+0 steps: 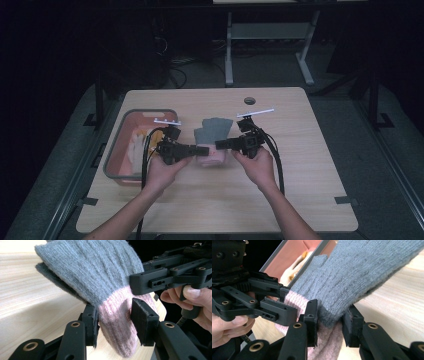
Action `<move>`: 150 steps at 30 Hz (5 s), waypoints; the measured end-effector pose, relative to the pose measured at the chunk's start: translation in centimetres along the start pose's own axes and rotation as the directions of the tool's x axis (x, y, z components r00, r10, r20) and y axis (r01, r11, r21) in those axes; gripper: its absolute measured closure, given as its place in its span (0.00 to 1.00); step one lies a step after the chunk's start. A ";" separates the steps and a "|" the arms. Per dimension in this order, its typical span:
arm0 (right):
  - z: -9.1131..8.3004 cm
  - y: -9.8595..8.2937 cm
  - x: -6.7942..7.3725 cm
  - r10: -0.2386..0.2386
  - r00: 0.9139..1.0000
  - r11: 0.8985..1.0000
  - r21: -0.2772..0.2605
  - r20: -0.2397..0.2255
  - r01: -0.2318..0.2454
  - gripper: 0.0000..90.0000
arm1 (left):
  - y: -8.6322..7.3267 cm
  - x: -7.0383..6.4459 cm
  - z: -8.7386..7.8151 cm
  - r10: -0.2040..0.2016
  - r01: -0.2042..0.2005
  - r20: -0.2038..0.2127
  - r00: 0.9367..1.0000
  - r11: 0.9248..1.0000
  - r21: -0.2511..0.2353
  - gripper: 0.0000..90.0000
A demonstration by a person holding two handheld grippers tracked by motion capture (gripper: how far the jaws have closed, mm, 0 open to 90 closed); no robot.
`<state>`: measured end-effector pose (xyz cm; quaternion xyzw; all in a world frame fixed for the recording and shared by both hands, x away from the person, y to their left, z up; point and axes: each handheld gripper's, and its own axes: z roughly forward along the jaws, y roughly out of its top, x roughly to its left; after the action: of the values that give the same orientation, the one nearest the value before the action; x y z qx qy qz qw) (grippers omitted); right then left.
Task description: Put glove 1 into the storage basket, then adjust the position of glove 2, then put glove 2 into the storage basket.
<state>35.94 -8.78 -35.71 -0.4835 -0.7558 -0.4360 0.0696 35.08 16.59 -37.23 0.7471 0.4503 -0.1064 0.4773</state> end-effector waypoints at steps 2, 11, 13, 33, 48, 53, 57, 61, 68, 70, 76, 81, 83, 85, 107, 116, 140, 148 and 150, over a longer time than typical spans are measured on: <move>0.2 0.2 0.1 -0.010 1.000 1.000 -0.003 -0.003 0.010 0.76 | 0.0 0.1 -0.3 -0.001 0.001 -0.003 1.000 1.000 -0.002 0.64; 1.0 0.7 0.6 -0.007 1.000 1.000 0.002 -0.021 0.007 0.76 | 0.0 0.5 -1.3 0.002 -0.003 -0.015 1.000 1.000 -0.010 0.64; 1.1 0.8 0.8 -0.013 1.000 1.000 0.005 -0.023 0.013 0.76 | 0.1 0.6 -1.6 0.003 -0.003 -0.016 1.000 1.000 -0.011 0.64; 2.8 2.4 2.5 -0.035 0.998 0.999 0.009 -0.054 0.035 0.76 | 0.3 1.6 -4.3 -0.002 0.001 -0.038 0.999 0.999 -0.041 0.64; 5.1 3.5 4.7 -0.063 0.994 0.998 0.007 -0.086 0.064 0.76 | -0.4 2.6 -7.4 -0.015 0.009 -0.076 0.997 0.997 -0.071 0.64; 5.9 3.9 5.4 -0.068 0.993 0.998 0.010 -0.096 0.069 0.76 | -0.6 3.1 -8.6 -0.021 0.014 -0.083 0.996 0.996 -0.083 0.64; 6.5 4.4 6.2 -0.081 0.992 0.997 0.007 -0.101 0.082 0.76 | -0.5 3.3 -9.5 -0.020 0.012 -0.095 0.995 0.996 -0.087 0.64; 7.2 4.7 6.7 -0.067 0.991 0.998 0.003 -0.118 0.068 0.76 | -0.3 3.6 -10.4 -0.013 0.003 -0.110 0.994 0.996 -0.085 0.64; 8.4 5.1 7.7 -0.068 0.988 0.998 -0.002 -0.136 0.068 0.76 | -0.5 4.1 -11.9 -0.018 0.006 -0.128 0.992 0.995 -0.096 0.64; 8.7 5.1 8.0 -0.069 0.988 0.998 0.000 -0.141 0.070 0.76 | -0.7 4.4 -12.3 -0.024 0.011 -0.129 0.991 0.995 -0.097 0.64; 9.8 5.3 8.4 -0.063 0.984 0.998 0.003 -0.166 0.065 0.76 | -0.9 4.9 -13.1 -0.030 0.015 -0.146 0.989 0.995 -0.102 0.64; 10.7 5.3 8.8 -0.050 0.984 0.999 0.006 -0.171 0.052 0.76 | -1.1 5.6 -13.7 -0.037 0.022 -0.152 0.988 0.995 -0.097 0.64; 11.2 5.4 8.9 -0.056 0.983 0.998 0.005 -0.176 0.058 0.76 | -1.2 5.8 -14.0 -0.039 0.023 -0.157 0.987 0.995 -0.100 0.64; 11.6 5.5 9.2 -0.059 0.983 0.998 0.009 -0.175 0.061 0.76 | -1.4 6.1 -14.3 -0.038 0.022 -0.163 0.986 0.995 -0.100 0.64; 15.7 5.7 10.1 -0.036 0.982 0.999 0.011 -0.188 0.038 0.76 | -1.7 9.5 -16.0 -0.070 0.058 -0.196 0.978 0.996 -0.066 0.64; 17.5 5.3 9.8 -0.023 0.983 0.999 0.041 -0.183 0.031 0.76 | -2.2 10.7 -15.8 -0.079 0.075 -0.220 0.972 0.997 -0.027 0.64; 20.6 4.4 9.7 -0.047 0.992 0.986 0.152 -0.117 0.064 0.74 | -3.5 12.7 -13.9 -0.109 0.147 -0.320 0.941 0.984 0.097 0.66; 20.4 4.6 10.2 -0.094 0.993 0.979 0.177 -0.068 0.105 0.71 | -3.4 12.7 -13.6 -0.094 0.140 -0.328 0.940 0.983 0.119 0.65; 20.2 4.6 10.2 -0.095 0.994 0.978 0.182 -0.062 0.105 0.71 | -3.4 12.6 -13.5 -0.088 0.137 -0.336 0.938 0.983 0.124 0.64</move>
<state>40.67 13.44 -39.94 -0.4247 -0.8143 -0.3795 0.1119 36.03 35.21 -39.67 0.7602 0.5567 -0.0398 0.3326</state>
